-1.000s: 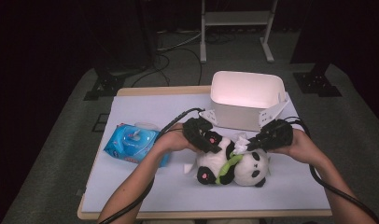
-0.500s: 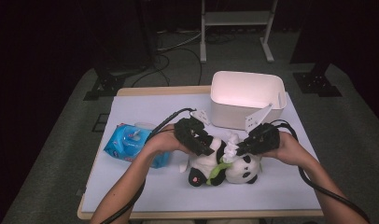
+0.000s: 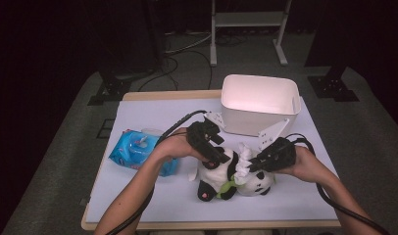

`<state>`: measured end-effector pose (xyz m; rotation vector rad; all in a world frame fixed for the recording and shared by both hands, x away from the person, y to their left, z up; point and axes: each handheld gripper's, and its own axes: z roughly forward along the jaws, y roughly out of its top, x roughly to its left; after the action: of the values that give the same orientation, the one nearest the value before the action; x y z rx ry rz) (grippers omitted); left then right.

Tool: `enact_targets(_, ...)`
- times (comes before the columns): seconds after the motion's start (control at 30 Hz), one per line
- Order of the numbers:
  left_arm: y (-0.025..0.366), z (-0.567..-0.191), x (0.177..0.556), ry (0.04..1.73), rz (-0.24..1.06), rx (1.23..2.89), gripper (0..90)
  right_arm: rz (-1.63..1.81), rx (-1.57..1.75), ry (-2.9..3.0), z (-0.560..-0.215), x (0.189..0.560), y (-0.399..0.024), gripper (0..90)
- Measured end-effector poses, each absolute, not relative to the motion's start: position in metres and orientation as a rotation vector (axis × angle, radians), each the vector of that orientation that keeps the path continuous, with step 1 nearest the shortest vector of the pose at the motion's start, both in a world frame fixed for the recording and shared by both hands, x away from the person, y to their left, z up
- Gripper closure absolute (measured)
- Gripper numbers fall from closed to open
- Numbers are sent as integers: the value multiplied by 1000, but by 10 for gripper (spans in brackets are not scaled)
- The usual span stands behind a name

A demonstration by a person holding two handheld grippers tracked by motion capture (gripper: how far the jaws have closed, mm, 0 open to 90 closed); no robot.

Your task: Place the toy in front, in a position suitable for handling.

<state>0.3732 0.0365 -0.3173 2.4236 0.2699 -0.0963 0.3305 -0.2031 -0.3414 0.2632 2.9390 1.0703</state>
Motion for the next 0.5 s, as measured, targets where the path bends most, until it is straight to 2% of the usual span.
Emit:
enact_targets(0.23, 37, -324, 367, 277, -117, 2454, 313, 1040, 237, 2948, -338, 327, -201, 806)
enact_targets(0.5, 42, -328, 361, 253, -119, 2449, 322, 1030, 209, 2892, -317, 332, -195, 806)
